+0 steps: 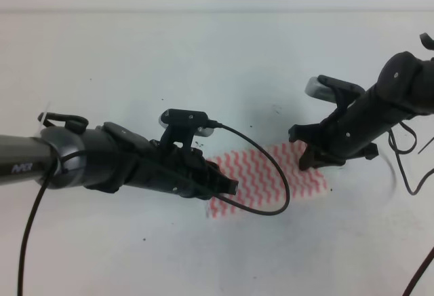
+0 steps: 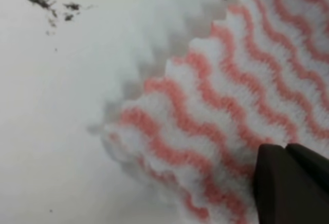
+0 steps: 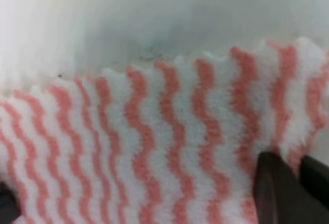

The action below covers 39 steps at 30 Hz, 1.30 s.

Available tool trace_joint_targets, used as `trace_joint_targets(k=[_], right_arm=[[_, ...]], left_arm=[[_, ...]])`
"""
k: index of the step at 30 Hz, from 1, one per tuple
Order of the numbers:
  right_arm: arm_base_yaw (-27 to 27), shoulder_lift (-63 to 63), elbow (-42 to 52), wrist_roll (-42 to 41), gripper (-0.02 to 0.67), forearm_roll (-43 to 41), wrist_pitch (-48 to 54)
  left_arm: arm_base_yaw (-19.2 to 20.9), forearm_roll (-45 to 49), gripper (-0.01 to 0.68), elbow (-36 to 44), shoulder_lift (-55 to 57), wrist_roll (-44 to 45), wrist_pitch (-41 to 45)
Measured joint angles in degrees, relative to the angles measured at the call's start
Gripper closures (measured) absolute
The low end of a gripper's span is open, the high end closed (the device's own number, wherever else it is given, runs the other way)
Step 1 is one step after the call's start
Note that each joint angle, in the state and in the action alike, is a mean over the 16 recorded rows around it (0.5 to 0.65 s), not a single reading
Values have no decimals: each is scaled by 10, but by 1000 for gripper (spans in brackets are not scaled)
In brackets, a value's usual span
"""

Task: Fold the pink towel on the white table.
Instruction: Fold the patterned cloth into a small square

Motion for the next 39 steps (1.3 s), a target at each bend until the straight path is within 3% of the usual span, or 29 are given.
trace_joint_targets(k=[19, 31, 39], right_arm=[[49, -30, -30, -27, 665, 58, 21], [60, -28, -29, -30, 664, 61, 12], [60, -27, -29, -30, 664, 61, 11]], left_arm=[[0, 1, 667, 0, -4, 1, 1], [15, 10, 668, 6, -67, 6, 21], [43, -69, 671, 52, -120, 84, 57]])
